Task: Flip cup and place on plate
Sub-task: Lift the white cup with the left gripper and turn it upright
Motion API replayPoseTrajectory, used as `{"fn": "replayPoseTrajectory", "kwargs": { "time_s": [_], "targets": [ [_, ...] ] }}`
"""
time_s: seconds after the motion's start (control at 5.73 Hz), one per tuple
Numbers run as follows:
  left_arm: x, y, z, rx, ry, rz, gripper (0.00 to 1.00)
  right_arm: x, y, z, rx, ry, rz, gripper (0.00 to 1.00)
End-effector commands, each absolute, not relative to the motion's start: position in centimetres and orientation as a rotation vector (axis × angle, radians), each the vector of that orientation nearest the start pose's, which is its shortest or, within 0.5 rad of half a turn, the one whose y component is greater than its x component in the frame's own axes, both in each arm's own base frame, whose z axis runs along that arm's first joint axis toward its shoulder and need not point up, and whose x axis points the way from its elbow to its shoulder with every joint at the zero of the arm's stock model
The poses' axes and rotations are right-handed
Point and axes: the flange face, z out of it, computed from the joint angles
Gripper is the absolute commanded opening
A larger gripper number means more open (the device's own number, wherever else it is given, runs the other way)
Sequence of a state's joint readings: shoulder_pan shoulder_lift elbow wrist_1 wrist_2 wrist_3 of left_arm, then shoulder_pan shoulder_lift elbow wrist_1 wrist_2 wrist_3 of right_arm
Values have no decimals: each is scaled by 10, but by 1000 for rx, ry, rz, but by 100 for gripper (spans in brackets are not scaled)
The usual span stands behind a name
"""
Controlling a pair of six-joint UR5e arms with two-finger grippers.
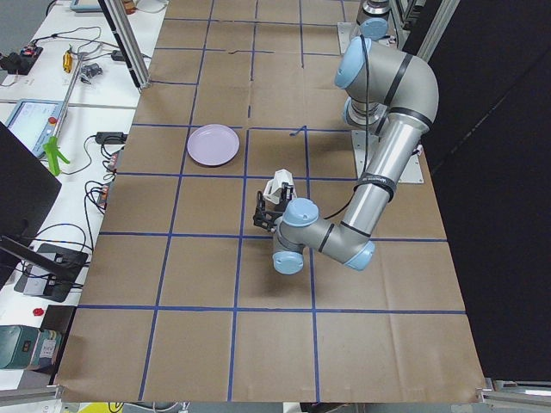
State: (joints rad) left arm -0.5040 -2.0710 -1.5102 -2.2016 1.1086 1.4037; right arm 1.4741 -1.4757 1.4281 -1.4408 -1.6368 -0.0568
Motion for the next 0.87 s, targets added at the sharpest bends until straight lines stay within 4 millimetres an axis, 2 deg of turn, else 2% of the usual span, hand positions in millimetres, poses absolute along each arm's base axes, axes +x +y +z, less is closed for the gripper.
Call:
{"fn": "replayPoseTrajectory", "kwargs": {
  "time_s": [0.0, 0.17, 0.35, 0.7],
  "targets": [
    [324, -418, 363, 48, -2229, 10, 0, 76, -533, 497, 59, 3197, 140, 100],
    [281, -435, 421, 48, -2403, 2, 0, 76, -533, 497, 59, 3197, 140, 100],
    [232, -459, 462, 4, -2629, -43, 0, 76, -533, 497, 59, 3197, 140, 100],
    [125, -515, 500, -29, -2938, -23, 0, 76, -533, 497, 59, 3197, 140, 100]
  ]
}}
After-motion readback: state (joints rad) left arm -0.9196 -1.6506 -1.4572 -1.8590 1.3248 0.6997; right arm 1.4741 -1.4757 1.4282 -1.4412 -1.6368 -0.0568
